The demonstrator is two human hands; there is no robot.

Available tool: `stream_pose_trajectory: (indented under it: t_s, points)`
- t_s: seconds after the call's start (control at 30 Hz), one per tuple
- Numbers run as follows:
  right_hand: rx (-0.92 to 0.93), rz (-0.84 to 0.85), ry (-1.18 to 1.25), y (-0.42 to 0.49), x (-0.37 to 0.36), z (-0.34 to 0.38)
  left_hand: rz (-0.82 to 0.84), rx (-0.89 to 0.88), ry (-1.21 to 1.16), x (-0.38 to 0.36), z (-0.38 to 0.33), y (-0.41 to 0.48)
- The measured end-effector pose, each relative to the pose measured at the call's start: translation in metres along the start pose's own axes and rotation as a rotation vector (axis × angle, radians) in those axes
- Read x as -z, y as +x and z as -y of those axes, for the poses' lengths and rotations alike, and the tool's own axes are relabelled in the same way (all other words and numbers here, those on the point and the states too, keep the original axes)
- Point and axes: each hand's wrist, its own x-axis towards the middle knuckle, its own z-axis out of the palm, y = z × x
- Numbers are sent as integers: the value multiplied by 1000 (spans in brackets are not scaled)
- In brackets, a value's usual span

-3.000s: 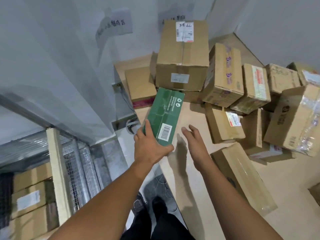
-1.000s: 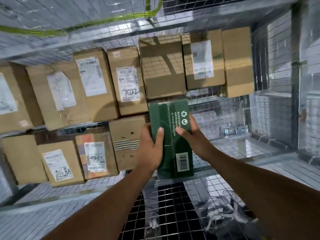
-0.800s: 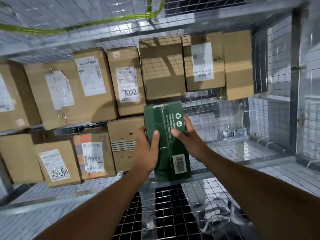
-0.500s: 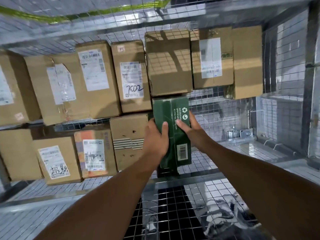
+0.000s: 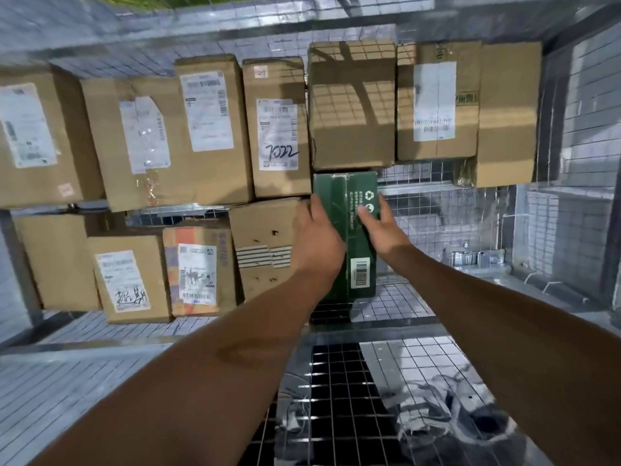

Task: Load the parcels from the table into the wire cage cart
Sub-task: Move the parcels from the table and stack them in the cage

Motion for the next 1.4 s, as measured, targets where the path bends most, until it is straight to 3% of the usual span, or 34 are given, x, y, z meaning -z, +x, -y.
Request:
stream_pose_trajectory:
  t_s: [0.2,0.4,0.47,0.83,0.97,1.13,1.23,1.4]
  points:
    - [55,-121,-105,-32,24,25,45,-293,217,43,-17,-7]
    - [72,-231,-129,-129,40,79,226,-359,511,94,-66,-49]
    - [83,-262,-140,-176,43,97,293,-368,511,116,-88,-73]
    - [225,-609,143,-447,54,143,205,-663,489,264,-180,-213]
    - [220,-772,94,-544,59,120,233,-755,583,298,-222,-269]
    - [152,-990,-13,-661,70,73,264,-894,524,292,-276,-365]
    - [57,-1114,53,-729,53,24,289,-1100,613,274,-281,-438]
    - [-82,-1290,206,-833,-10,-69,230,-1457,955,254,-280,-559]
